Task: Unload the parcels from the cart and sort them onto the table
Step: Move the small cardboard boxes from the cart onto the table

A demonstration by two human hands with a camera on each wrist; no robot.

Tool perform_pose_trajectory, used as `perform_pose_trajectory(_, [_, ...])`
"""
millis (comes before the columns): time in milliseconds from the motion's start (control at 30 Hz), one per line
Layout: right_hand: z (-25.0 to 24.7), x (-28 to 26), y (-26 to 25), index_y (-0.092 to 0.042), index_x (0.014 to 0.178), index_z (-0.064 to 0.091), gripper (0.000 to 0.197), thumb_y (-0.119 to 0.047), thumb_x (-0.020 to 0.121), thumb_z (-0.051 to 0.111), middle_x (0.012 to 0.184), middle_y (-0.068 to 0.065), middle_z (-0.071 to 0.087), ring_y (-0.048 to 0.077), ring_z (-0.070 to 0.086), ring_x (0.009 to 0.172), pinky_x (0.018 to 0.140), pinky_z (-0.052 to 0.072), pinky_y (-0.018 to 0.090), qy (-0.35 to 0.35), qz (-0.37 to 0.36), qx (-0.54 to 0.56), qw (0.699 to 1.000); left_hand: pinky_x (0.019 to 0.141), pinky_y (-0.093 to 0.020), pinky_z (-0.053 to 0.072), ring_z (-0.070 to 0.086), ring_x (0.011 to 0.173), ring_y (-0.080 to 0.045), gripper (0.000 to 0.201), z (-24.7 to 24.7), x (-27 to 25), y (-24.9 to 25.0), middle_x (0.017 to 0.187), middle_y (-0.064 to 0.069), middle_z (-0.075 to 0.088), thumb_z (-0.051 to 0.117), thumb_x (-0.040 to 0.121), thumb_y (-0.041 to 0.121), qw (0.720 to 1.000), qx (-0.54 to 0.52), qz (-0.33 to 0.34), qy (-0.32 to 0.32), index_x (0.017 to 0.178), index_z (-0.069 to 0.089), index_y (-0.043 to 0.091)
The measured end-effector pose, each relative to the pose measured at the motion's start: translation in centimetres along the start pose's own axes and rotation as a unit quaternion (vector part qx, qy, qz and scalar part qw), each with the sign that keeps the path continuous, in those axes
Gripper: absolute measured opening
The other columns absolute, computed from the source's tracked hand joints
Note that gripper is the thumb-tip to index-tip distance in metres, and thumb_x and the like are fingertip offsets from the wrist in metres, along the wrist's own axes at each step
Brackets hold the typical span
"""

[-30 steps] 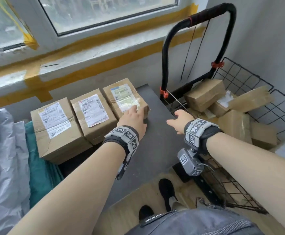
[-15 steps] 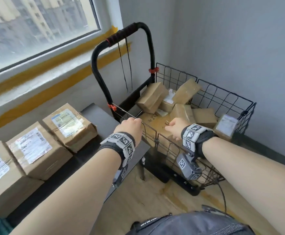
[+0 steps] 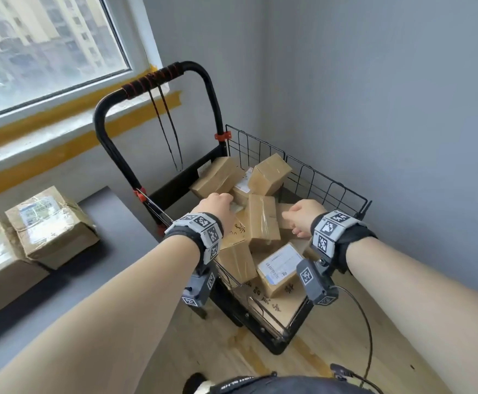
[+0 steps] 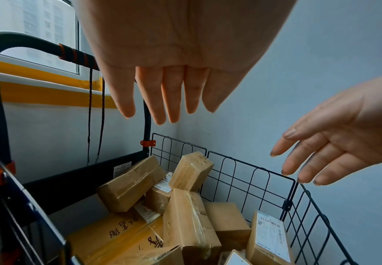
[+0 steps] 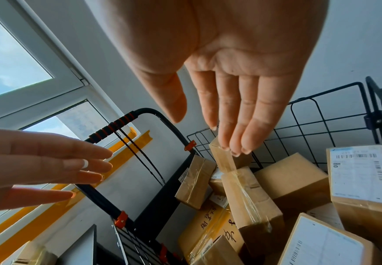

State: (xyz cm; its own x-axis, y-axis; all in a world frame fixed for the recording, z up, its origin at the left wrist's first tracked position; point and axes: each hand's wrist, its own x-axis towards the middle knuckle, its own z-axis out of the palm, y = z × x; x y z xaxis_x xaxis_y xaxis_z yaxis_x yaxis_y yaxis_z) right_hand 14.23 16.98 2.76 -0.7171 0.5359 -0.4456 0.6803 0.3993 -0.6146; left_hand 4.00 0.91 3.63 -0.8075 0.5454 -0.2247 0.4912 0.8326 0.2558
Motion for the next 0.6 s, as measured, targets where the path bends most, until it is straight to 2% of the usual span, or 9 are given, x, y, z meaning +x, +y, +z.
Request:
perform_pose_trajectory(100, [-0.7,1.5,-0.4,0.000,0.111,0.063,0.035,-0.027,0.092,0.052,0.100,0.018,0.070,0.033,0.068,0.094,0.089,0.053,0.046,-0.013,-0.010,0.012,1.000,0.098,-0.037,0.045,0.051,0.121,-0.026,0.042,-0.7,1.0,0.6,0.137,-0.007,0.048,0.043,0.097,0.021,1.000,0.000,-0.010,0.004,0.139,0.042,0.019])
perform_pose_trajectory(267, [-0.4,4.8,-2.6,-0.002,0.108,0.063,0.032,-0.026,0.091,0.052,0.100,0.018,0.070,0.029,0.068,0.088,0.086,0.055,0.045,-0.023,-0.021,0.038,0.999,0.089,-0.035,0.051,0.058,0.107,-0.026,0.036,-1.7,4.7,-0.8,0.124,-0.008,0.056,0.048,0.096,0.025,1.000,-0.004,-0.021,0.003,0.130,0.052,0.015])
perform_pose_trajectory(400, [0.8,8.9,-5.4,0.001,0.110,0.062,0.034,-0.025,0.090,0.054,0.101,0.019,0.069,0.034,0.067,0.095,0.089,0.053,0.048,-0.037,-0.022,0.039,0.998,0.079,-0.033,0.053,0.061,0.095,-0.023,0.032,-2.1,9.2,-2.8,0.115,-0.006,0.060,0.049,0.095,0.027,0.999,-0.011,-0.026,-0.015,0.124,0.055,0.016])
perform_pose_trajectory(533, [3.0,14.4,-8.9,0.002,0.117,0.058,0.037,-0.024,0.091,0.053,0.107,0.022,0.066,0.035,0.064,0.098,0.092,0.050,0.048,-0.045,0.000,0.026,0.999,0.082,-0.030,0.047,0.059,0.105,-0.025,0.037,-2.4,14.9,-5.8,0.123,-0.007,0.056,0.048,0.096,0.026,0.998,-0.014,-0.022,-0.049,0.131,0.050,0.014])
perform_pose_trajectory(600, [4.5,17.4,-10.6,0.003,0.122,0.055,0.042,-0.026,0.091,0.052,0.111,0.022,0.065,0.032,0.063,0.096,0.093,0.050,0.048,-0.046,0.020,0.024,0.998,0.082,-0.031,0.047,0.059,0.105,-0.026,0.038,-2.3,18.0,-7.7,0.123,-0.008,0.057,0.048,0.095,0.026,0.998,-0.017,-0.016,-0.065,0.131,0.050,0.014])
